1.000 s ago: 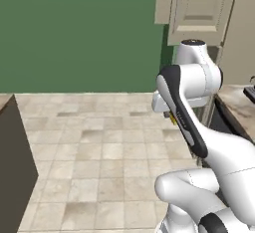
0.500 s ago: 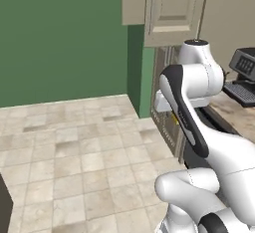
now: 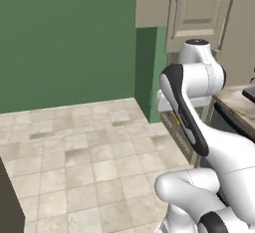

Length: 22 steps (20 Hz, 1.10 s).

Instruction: Pick up the sponge and sponge from the sink, and place them back in the cabinet, and close the cabinet doors.

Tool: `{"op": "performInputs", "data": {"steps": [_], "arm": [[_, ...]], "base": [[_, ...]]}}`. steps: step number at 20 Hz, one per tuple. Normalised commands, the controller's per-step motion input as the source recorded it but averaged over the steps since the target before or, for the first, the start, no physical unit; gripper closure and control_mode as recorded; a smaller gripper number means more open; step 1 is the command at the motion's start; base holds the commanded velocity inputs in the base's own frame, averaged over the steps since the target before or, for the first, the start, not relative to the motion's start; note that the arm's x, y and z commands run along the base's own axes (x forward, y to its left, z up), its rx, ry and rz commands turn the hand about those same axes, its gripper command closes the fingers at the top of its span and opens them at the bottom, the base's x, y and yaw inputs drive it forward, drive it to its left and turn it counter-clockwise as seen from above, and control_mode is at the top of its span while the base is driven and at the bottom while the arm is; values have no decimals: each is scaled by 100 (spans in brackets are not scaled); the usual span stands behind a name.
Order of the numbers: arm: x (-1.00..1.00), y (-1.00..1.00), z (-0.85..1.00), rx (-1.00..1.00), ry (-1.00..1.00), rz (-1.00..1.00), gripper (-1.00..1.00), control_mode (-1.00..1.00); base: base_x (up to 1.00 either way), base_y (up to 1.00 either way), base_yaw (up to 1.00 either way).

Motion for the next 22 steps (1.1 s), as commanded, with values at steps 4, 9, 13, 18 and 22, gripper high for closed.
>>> {"op": "performInputs", "data": {"steps": [4,9,13,18,22], "arm": [[0,0,0,0,0,0,100,100],[0,0,0,0,0,0,100,100],[0,0,0,0,0,0,100,100],[0,0,0,0,0,0,100,100],[0,0,0,0,0,0,100,100]], "base": [[50,52,-3],[53,51,-4],[58,51,-5],[66,51,-6],[71,52,-9]]}}
